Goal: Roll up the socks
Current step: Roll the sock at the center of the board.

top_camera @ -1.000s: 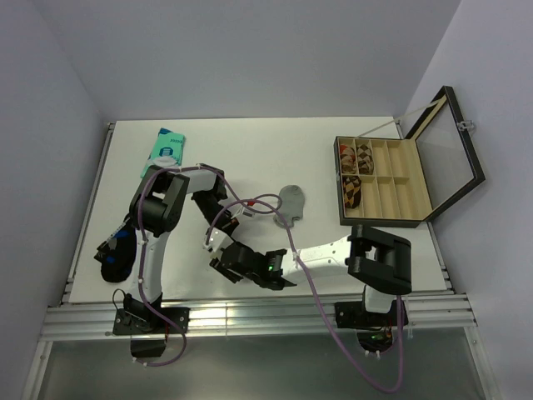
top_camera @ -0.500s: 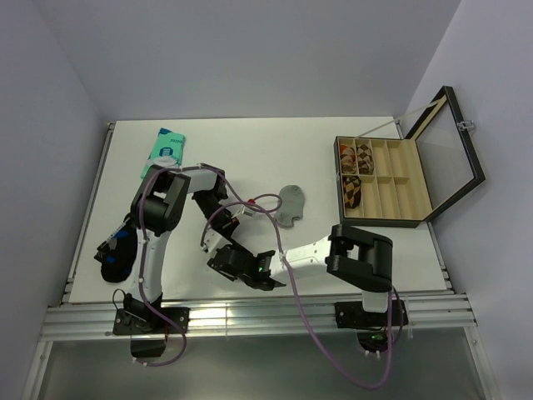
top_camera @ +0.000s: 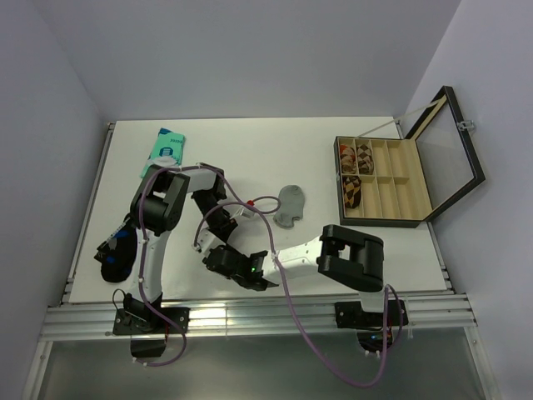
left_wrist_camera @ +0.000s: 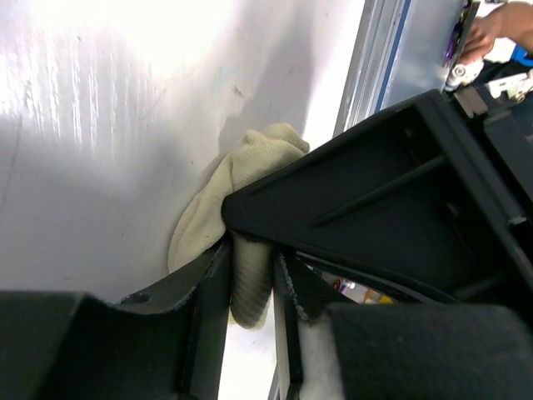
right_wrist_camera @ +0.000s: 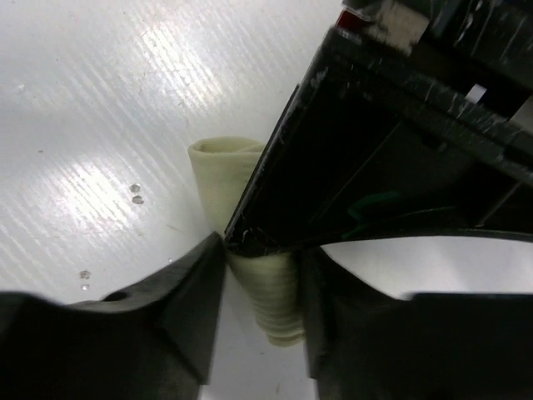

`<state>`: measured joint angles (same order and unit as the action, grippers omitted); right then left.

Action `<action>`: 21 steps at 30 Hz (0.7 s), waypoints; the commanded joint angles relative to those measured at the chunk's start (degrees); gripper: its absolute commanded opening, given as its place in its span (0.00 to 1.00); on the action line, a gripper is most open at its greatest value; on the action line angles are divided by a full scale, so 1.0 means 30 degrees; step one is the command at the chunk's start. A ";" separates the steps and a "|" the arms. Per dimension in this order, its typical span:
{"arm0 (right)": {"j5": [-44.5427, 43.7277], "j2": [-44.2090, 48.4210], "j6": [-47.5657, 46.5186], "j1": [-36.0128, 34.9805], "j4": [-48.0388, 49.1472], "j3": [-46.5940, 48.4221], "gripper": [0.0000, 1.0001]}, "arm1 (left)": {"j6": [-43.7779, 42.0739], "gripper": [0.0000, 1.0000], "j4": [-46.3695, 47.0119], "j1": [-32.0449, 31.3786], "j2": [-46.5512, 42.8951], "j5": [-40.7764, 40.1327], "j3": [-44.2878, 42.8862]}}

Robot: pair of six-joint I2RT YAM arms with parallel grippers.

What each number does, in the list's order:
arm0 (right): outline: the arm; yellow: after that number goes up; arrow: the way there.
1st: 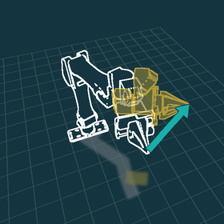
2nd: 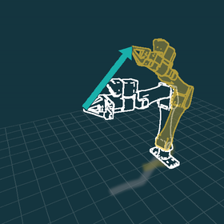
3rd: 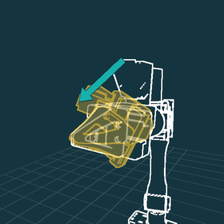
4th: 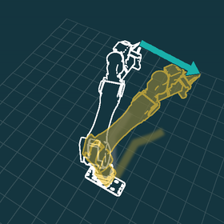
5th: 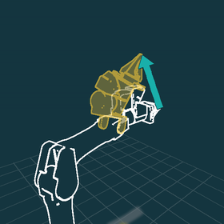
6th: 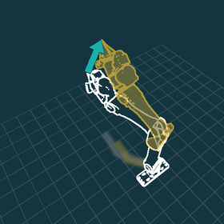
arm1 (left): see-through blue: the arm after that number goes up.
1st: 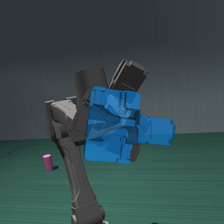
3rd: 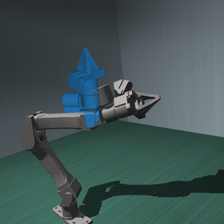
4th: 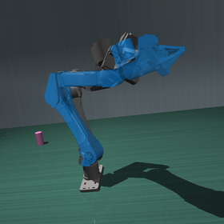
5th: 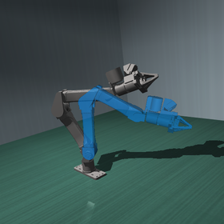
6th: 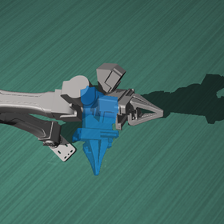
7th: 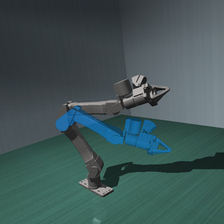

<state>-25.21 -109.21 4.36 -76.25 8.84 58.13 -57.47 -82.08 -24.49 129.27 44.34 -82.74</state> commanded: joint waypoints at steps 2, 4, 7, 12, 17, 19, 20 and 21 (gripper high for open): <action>0.1079 -0.1243 0.0275 0.0249 -0.0837 0.0253 0.37 | -0.1116 0.33 0.1199 -0.0186 -0.0023 -0.1067 -0.0106; 0.1371 -0.1302 0.0392 0.0425 -0.1013 0.0282 0.29 | -0.1116 0.34 0.1199 -0.0186 -0.0141 -0.1097 -0.0076; 0.1752 -0.1419 0.0538 0.0601 -0.1159 0.0253 0.24 | -0.1203 0.37 0.1199 -0.0157 -0.0376 -0.0981 -0.0047; 0.2369 -0.1420 0.0831 0.0718 -0.1481 0.0194 0.12 | -0.1175 0.39 0.1199 -0.0157 -0.0990 -0.0775 -0.0339; 0.2778 -0.1449 0.1095 0.0807 -0.1804 0.0077 0.08 | -0.0969 0.42 0.1170 0.0194 -0.1664 -0.0657 -0.1101; 0.2924 -0.1478 0.1242 0.0865 -0.1921 0.0048 0.04 | -0.0911 0.43 0.1170 0.0340 -0.1869 -0.0745 -0.1276; 0.2983 -0.1478 0.1300 0.0894 -0.1951 0.0019 0.04 | -0.0882 0.43 0.1141 0.0370 -0.1899 -0.0833 -0.1307; 0.3042 -0.1449 0.1416 0.0923 -0.1980 -0.0098 0.01 | -0.0794 0.44 0.1170 0.0429 -0.1929 -0.1037 -0.1365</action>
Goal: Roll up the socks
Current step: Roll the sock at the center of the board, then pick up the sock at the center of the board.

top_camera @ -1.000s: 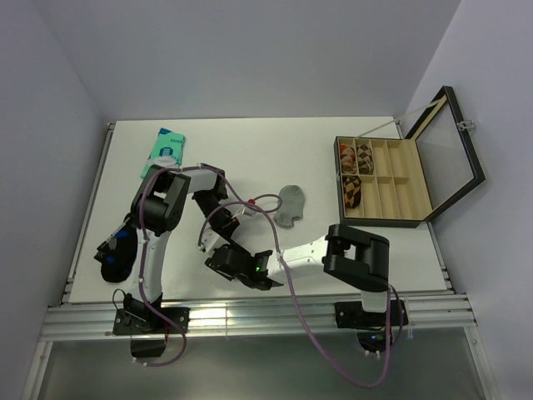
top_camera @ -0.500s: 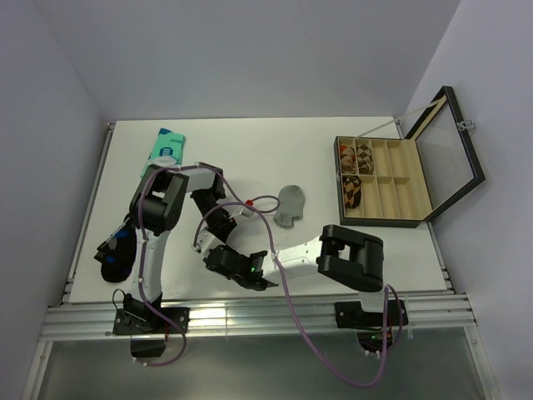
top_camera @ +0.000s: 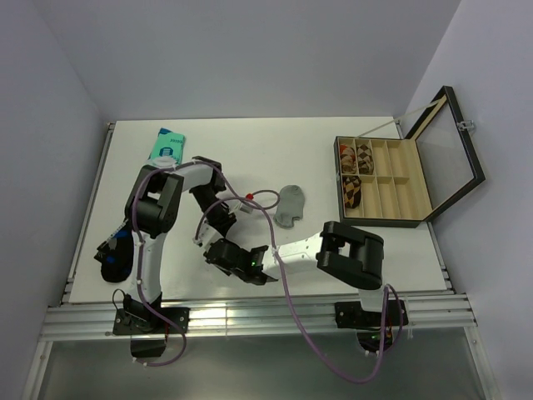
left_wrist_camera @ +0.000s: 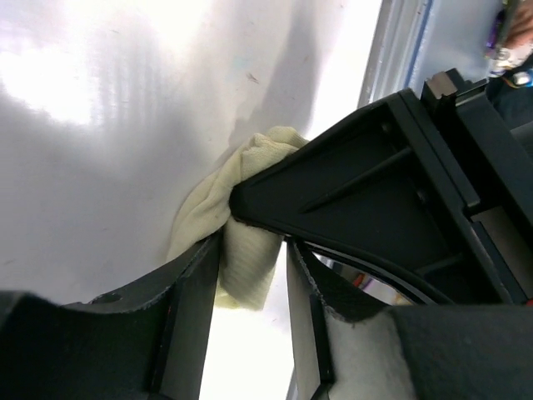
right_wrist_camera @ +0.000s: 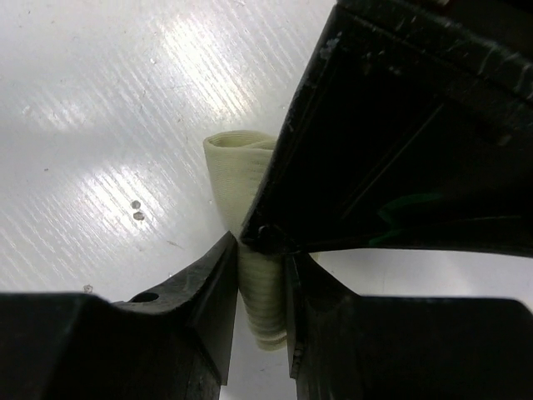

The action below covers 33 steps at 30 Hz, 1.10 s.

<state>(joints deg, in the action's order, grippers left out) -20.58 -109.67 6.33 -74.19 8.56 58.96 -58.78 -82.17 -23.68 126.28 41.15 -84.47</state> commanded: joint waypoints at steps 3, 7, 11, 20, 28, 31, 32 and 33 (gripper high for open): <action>0.1644 -0.1208 0.1113 0.0297 -0.1827 -0.0667 0.00 | -0.0211 0.44 0.1228 0.0364 -0.1018 -0.0385 -0.1110; 0.1703 -0.1033 0.1551 0.0385 -0.1739 -0.1078 0.00 | 0.0316 0.51 0.1229 0.1357 -0.1077 -0.0415 -0.2164; 0.1936 -0.0595 0.2545 0.0531 -0.1652 -0.1429 0.00 | 0.1515 0.47 0.2161 0.2296 -0.1340 -0.0823 -0.3307; 0.3518 0.1250 0.5035 0.2991 -0.1944 -0.2367 0.00 | 0.5352 0.40 0.5852 0.4407 -0.4003 -0.0910 -0.3606; 0.6212 0.4472 0.6531 0.5509 -0.1799 -0.3128 0.00 | 0.9428 0.38 1.0896 0.4525 -0.8048 -0.2291 0.0233; 0.6769 0.5440 0.6826 0.6448 -0.1592 -0.3393 0.00 | 0.9984 0.38 1.1362 0.4554 -0.8750 -0.2085 0.0966; 0.6772 0.6052 0.6971 0.6856 -0.1622 -0.3422 0.00 | 1.0246 0.38 1.1539 0.4554 -0.8956 -0.2113 0.1142; 0.6772 0.6319 0.7060 0.7034 -0.1738 -0.3394 0.00 | 1.0365 0.38 1.1715 0.4554 -0.9306 -0.2143 0.1492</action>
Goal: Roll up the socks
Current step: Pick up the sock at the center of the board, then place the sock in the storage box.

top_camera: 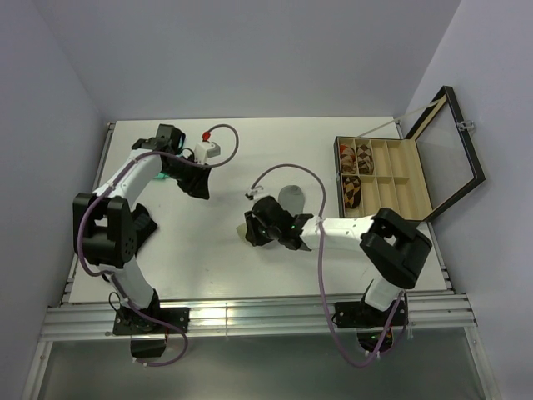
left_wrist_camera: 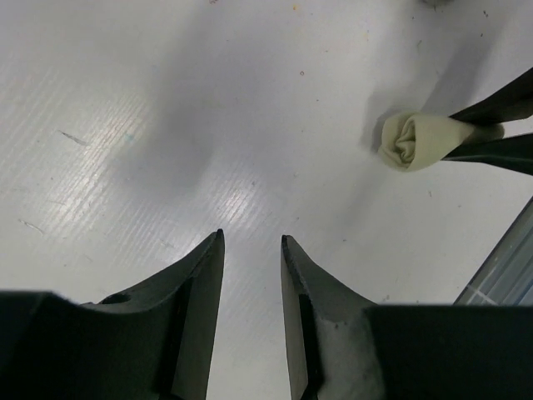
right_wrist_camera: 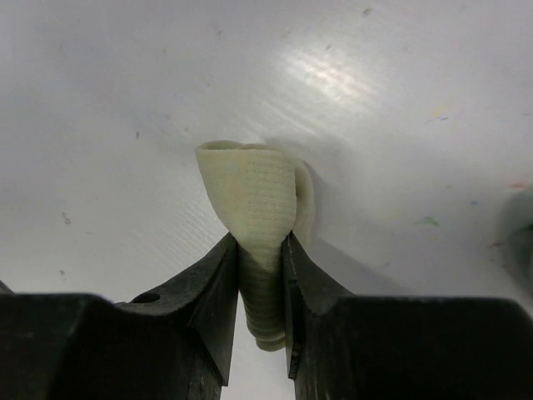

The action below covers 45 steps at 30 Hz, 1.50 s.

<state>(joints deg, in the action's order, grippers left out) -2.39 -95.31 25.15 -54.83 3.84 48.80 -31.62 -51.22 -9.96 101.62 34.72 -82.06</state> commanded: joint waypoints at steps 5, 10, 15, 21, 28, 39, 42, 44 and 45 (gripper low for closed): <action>0.1471 0.3261 0.0905 0.1663 -0.0924 0.0229 0.00 | 0.1427 0.38 0.1693 -0.0021 -0.1823 0.0233 0.1455; 0.1150 0.5427 0.0759 0.3390 -0.2039 0.0289 0.00 | 0.1398 0.38 0.1840 0.0008 -0.2526 0.0233 0.1982; -0.0193 0.8326 0.0642 0.5616 -0.3795 -0.0414 0.00 | 0.1544 0.39 0.1840 -0.0021 -0.3316 0.0584 0.2012; -0.2393 1.2049 -0.0090 0.9570 -0.6374 -0.1527 0.00 | 0.1603 0.39 0.1810 -0.0021 -0.3903 0.1287 0.1983; -0.2871 1.2962 -0.1554 1.5485 -0.6817 -0.1881 0.00 | 0.1399 0.39 0.1752 -0.0021 -0.4138 0.2457 0.1808; -0.3392 0.6079 -0.3139 2.1320 -0.4856 0.3536 0.00 | 0.0842 0.40 0.1751 -0.0021 -0.4109 0.2986 0.1221; -0.3652 0.4352 -0.3778 2.2171 -0.4295 0.5087 0.00 | 0.0812 0.40 0.1898 0.0008 -0.3905 0.3192 0.1163; -0.4006 0.2711 -0.4482 2.2202 -0.4414 0.6378 0.00 | 0.0841 0.40 0.2015 -0.0021 -0.3700 0.3280 0.1046; -0.4152 0.2243 -0.4805 2.2231 -0.4326 0.6613 0.00 | 0.0841 0.40 0.2102 -0.0021 -0.3583 0.3396 0.1045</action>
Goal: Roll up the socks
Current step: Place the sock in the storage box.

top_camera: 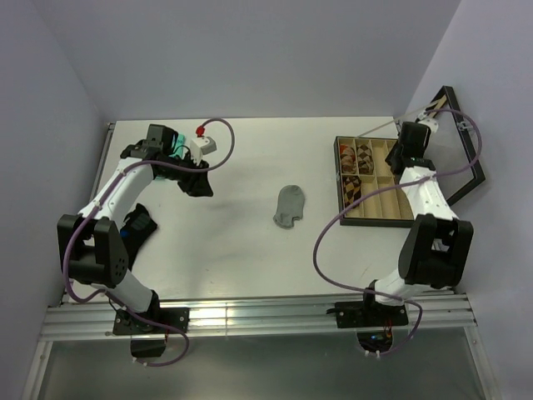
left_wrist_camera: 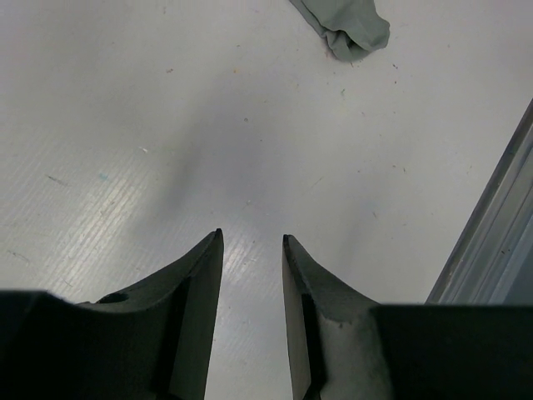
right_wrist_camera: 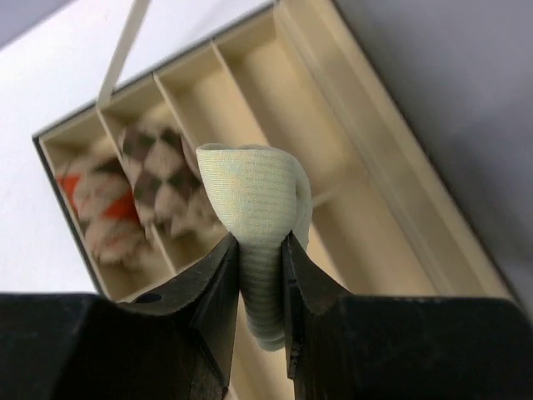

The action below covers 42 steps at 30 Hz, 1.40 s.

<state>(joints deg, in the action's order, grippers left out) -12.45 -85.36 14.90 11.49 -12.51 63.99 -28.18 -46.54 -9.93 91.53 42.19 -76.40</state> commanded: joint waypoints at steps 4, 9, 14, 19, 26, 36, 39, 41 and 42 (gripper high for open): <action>-0.0189 -0.2686 -0.2884 0.0126 0.1709 0.2167 0.00 | -0.0186 0.40 0.0866 -0.0029 -0.0069 0.1022 -0.0988; -0.0067 -0.5171 -0.3937 0.0010 0.1623 0.3366 0.00 | -0.0332 0.40 0.0866 -0.0029 0.0078 0.0907 -0.1252; 0.0136 -0.6495 -0.4349 -0.0137 0.1768 0.3896 0.00 | -0.0537 0.40 0.1188 -0.0029 -0.0069 0.0642 -0.0842; -0.0364 -0.8338 -0.4760 -0.0635 0.0657 0.5358 0.00 | -0.0449 0.40 0.1217 -0.0029 0.0340 0.0700 -0.0930; -0.0216 -1.1031 -0.4497 -0.0665 -0.2529 0.9072 0.00 | -0.0654 0.40 0.0926 -0.0029 0.0605 0.0643 -0.1076; 0.1509 -1.4669 -0.3619 -0.0635 -0.8540 1.3942 0.00 | -0.0859 0.40 0.0340 -0.0029 0.0809 0.0115 -0.1456; 0.2386 -1.5315 -0.3006 -0.0548 -0.9860 1.4851 0.00 | -0.0800 0.40 0.0251 -0.0029 0.1014 0.0231 -0.1720; 0.2829 -1.5345 -0.2682 -0.0285 -1.0329 1.5087 0.00 | -0.0684 0.40 0.0076 -0.0058 0.1189 0.0319 -0.1925; 0.2860 -1.5287 -0.2448 -0.0197 -1.0418 1.5087 0.05 | -0.0683 0.40 0.0046 -0.0058 0.1220 0.0320 -0.1984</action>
<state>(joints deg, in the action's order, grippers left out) -8.32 -130.41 4.54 10.59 -35.90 107.77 -29.56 -45.36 -9.93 94.67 42.19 -79.79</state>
